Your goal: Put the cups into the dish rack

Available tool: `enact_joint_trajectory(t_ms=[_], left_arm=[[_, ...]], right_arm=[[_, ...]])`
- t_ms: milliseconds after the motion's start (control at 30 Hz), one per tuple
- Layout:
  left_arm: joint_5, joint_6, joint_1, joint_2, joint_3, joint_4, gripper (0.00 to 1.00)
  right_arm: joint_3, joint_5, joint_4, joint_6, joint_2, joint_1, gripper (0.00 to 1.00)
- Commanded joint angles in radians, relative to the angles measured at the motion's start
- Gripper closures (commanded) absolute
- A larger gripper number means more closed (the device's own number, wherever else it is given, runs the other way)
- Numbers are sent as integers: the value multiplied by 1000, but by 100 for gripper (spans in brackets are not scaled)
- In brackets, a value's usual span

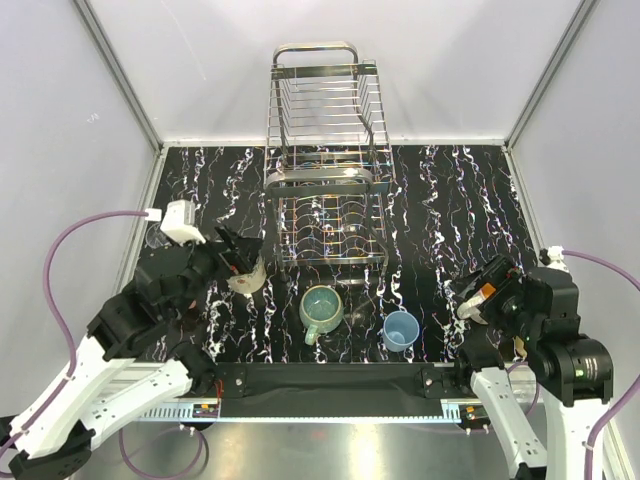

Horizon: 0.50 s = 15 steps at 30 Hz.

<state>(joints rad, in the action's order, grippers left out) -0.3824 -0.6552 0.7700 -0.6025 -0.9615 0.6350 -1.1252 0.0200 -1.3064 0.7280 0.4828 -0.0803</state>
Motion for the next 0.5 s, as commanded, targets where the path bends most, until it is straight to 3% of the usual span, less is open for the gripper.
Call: enact_joint_trajectory(t_ms=[0, 133, 267, 467], left_arm=[[-64, -14, -1, 39, -48, 118, 1], [-157, -81, -1, 46, -81, 239, 1], [-222, -92, -1, -34, -196, 356, 1], [-237, -83, -5, -244, -328, 471, 1]], right_arm=[[5, 12, -19, -67, 46, 4, 0], [31, 144, 30, -159, 83, 4, 0], [47, 109, 41, -131, 77, 4, 0], [93, 198, 65, -186, 157, 2, 0]])
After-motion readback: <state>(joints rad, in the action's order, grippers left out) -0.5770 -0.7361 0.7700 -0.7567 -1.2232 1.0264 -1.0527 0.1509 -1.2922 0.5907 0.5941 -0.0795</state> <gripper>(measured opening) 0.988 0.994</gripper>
